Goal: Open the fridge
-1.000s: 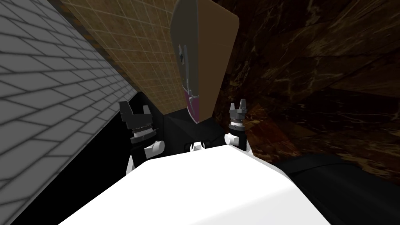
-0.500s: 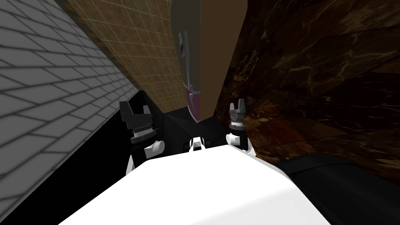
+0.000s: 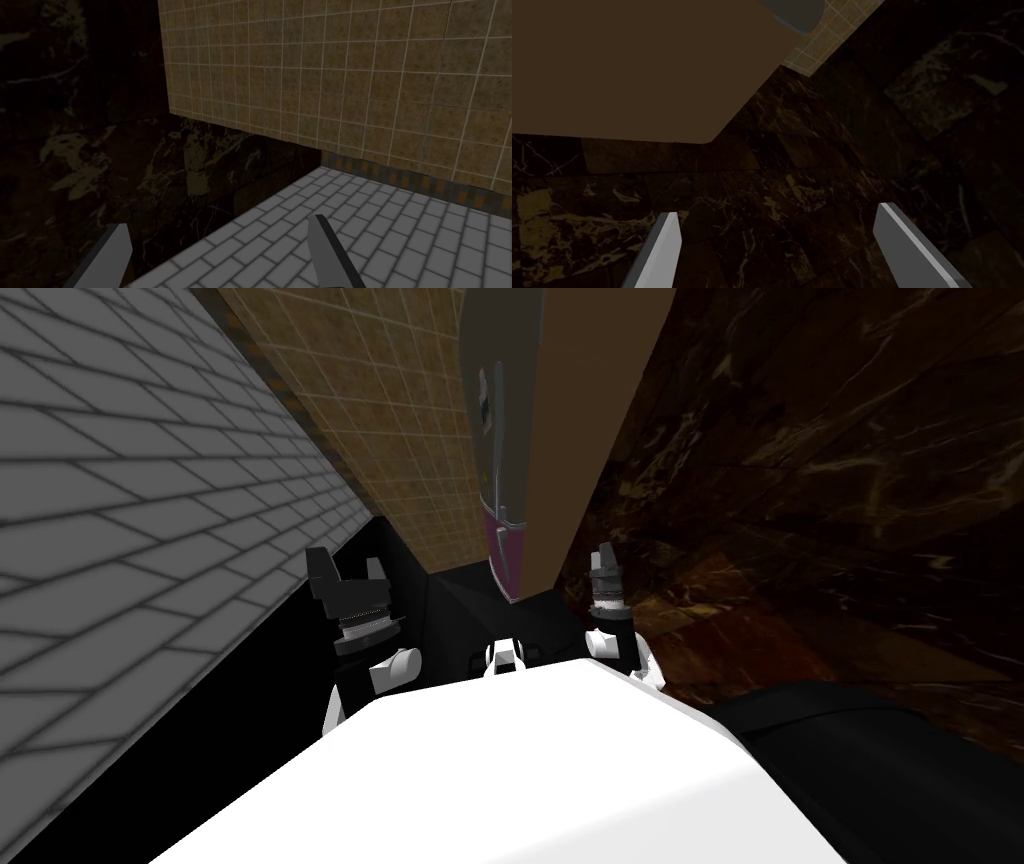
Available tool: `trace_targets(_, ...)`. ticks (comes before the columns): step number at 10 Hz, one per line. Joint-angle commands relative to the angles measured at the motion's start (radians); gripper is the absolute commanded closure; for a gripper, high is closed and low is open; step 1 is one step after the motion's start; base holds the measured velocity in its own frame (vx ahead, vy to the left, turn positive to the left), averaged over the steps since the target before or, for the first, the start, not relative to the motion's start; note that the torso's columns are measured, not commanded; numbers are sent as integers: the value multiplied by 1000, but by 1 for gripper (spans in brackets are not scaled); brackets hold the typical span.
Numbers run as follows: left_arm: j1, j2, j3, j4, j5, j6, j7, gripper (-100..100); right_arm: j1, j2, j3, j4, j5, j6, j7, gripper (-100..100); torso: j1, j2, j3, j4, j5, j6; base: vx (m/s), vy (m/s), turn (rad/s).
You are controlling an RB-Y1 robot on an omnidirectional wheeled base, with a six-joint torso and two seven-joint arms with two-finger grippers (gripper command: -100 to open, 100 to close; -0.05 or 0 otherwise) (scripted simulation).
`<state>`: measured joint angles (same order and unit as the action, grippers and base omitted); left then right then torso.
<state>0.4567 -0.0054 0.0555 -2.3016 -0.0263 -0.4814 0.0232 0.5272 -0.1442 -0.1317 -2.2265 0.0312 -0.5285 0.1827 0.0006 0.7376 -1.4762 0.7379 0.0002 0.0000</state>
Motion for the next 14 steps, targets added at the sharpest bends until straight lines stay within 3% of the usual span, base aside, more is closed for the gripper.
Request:
trace_targets(1,0,0,0,0,0,0,0,0,-7,-15,-38,9,77,19,79,-100,0,0,0,0,0,0,84,32,184)
trace_targets(2,0,0,0,0,0,0,0,0,-7,-15,-38,9,77,19,86,-100,-1,0,0,0,0,0,56,14,89)
trace_targets(9,0,0,0,0,0,0,0,0,-23,-25,-127,24,254,56,275,-100,-1,0,0,0,0,0,60,23,161)
trace_targets(10,0,0,0,0,0,0,0,0,-23,-25,-127,24,254,56,279,-100,-1,0,0,0,0,0,52,20,84)
trace_targets(14,0,0,0,0,0,0,0,0,-32,-26,-186,36,369,82,397,-100,-1,0,0,0,0,1,70,19,174)
